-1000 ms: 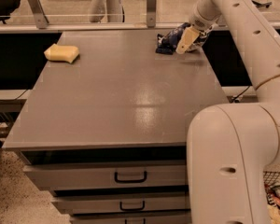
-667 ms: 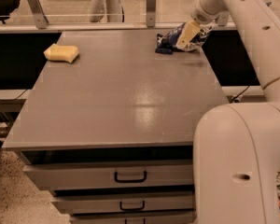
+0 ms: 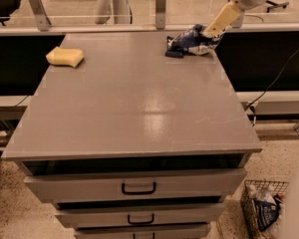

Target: Move blue chip bag near rxbar blueberry

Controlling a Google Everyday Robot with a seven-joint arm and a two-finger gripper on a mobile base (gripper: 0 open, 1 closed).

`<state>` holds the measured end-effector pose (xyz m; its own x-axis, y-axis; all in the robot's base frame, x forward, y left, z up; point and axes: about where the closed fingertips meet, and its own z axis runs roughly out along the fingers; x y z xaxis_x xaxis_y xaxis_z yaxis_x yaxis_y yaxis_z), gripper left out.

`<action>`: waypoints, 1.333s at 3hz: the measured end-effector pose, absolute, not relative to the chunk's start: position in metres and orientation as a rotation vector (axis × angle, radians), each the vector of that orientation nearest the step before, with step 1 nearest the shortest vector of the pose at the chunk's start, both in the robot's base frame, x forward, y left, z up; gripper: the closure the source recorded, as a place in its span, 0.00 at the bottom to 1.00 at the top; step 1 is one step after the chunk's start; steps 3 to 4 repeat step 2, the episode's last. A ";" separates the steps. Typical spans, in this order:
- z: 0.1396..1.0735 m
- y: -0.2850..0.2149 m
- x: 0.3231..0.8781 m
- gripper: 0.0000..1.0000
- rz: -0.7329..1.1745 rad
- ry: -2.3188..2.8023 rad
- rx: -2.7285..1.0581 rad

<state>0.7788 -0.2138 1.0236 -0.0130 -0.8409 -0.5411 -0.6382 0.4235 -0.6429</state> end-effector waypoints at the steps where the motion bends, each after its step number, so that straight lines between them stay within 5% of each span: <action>1: 1.057 -0.234 0.719 0.00 -0.225 1.612 -1.246; 4: 1.055 -0.265 0.696 0.00 -0.225 1.626 -1.207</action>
Offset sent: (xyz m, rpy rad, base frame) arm -0.0554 -0.0179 0.0320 0.0712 -0.0838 0.0482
